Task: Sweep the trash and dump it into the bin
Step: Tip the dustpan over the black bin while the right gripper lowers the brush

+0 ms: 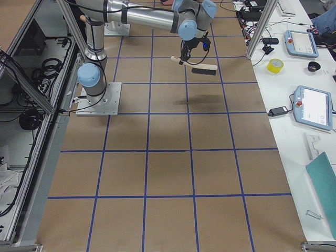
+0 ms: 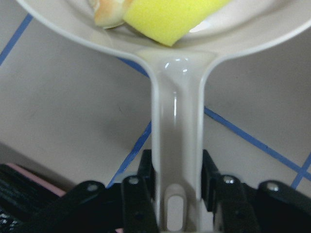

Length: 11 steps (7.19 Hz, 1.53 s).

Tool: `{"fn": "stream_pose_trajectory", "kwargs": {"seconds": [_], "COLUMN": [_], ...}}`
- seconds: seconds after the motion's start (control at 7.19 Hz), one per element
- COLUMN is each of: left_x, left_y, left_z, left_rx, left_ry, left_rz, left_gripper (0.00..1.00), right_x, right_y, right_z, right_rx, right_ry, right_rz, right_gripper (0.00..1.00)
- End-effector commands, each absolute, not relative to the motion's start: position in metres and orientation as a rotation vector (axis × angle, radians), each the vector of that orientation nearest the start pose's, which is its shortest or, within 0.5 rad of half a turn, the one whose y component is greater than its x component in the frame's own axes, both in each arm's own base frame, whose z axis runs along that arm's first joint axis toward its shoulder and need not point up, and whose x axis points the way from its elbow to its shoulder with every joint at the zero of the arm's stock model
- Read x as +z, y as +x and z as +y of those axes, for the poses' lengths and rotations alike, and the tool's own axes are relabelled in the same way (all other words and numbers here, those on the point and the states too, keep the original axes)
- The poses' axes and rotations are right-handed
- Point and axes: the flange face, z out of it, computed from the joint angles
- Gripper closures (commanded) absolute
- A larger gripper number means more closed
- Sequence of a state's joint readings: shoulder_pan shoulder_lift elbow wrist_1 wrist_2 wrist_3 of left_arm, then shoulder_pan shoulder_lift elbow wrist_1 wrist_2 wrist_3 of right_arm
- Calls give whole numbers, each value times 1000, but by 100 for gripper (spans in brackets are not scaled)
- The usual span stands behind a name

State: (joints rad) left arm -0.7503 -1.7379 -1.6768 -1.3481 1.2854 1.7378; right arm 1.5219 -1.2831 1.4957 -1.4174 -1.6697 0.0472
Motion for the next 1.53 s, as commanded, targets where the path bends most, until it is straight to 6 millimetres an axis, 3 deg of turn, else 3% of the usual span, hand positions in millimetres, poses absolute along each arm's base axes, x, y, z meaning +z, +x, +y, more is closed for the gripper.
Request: {"fn": "stream_pose_trajectory", "kwargs": {"seconds": [0.0,0.14,0.28,0.42,0.56,0.7,1.11,1.39], "left_x": [391,397,402,418,422,418,436,448], "left_y": [357,397,427,451,470,490,507,496], "left_z": [-458,-437,-422,-415,-410,-399,-383,-409], "left_rx": [-314,-227,-103,-32,-11,6,327,466], "left_ry": [1247,1148,1089,1044,1009,975,1056,1114], "left_rz": [2938,2947,2939,2908,2903,2916,2744,2550], "left_gripper": [100,100,100,100,100,100,100,100], "right_x": [335,317,308,292,275,258,249,236], "right_y": [40,7,-27,-38,-55,-76,-78,-79], "right_z": [-576,-593,-598,-601,-598,-595,-593,-594], "right_rx": [663,621,611,593,549,494,463,499], "right_ry": [172,182,110,67,-43,-34,-28,-22], "right_rz": [3163,3207,3184,3182,3169,3179,3200,3188], "right_gripper": [100,100,100,100,100,100,100,98]}}
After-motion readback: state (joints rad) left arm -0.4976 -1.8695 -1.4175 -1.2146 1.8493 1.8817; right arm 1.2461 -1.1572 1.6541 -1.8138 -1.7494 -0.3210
